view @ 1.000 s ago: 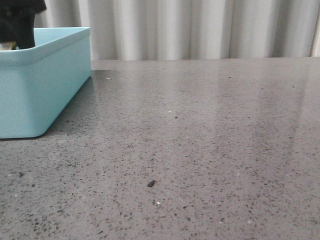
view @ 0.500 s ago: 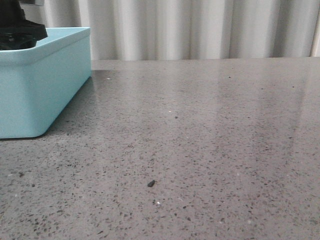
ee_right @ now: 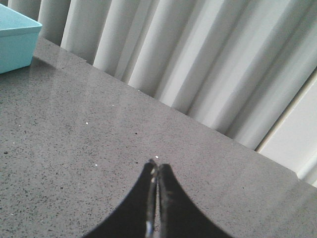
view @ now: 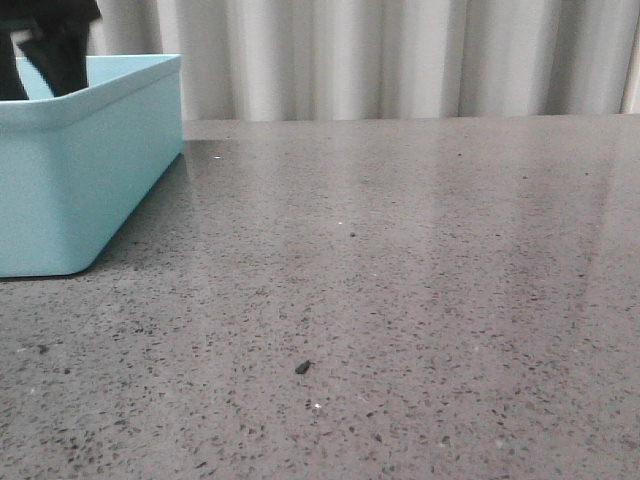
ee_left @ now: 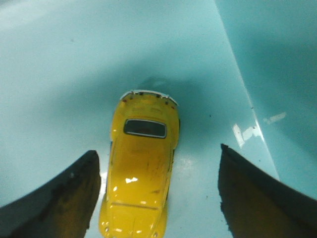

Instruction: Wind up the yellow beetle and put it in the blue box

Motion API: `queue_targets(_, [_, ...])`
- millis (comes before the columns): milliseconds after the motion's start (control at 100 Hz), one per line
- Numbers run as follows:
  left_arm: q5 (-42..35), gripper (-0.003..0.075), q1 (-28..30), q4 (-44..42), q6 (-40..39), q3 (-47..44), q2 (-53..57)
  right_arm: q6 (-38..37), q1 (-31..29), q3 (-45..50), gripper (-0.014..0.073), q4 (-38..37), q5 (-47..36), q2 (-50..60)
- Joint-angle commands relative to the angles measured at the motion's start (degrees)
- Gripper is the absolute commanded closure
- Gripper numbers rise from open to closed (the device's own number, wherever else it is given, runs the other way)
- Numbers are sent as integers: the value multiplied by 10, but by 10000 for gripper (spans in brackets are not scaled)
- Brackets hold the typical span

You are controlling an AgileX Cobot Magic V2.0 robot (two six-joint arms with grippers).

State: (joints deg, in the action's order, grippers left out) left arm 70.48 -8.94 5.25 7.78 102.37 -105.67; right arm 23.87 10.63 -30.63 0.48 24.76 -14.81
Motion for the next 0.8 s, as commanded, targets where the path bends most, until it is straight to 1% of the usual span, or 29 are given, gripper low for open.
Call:
queue_targets(0, [-32,302,0,0,-13,15,73,3,1,-13,635,-1,-44,-5])
queue_targets(140, [-65,322,-3,5,-38,1,157,3,1,-13,635,-1,-48,-5])
queue_targets(280, [-117,344,-32,7,-38,-71,275,3,1,-13,635,-1,-48,-5])
queue_targets(420, [-183,353,-61,-18,-38,-205,422,3,1,-15,635,-1,-49,-5])
queue_targets(540, [-272,353,-64,-18,-38,-361,568,3,1,-15,635,-1,-49,-5])
queue_targets(630, [-353,358,-62,-19,-38,-466,660,3,1,-15,635,0,-49,-5])
queue_targets(640, [-364,362,-61,-19,-38,-490,681,3,1,-15,635,0,-49,-5])
queue_targets(710, [-405,416,-60,-19,-39,-549,732,3,1,-15,635,0,-50,-5])
queue_targets(790, [-414,540,-60,-19,-39,-604,785,3,1,-15,635,0,-56,-5])
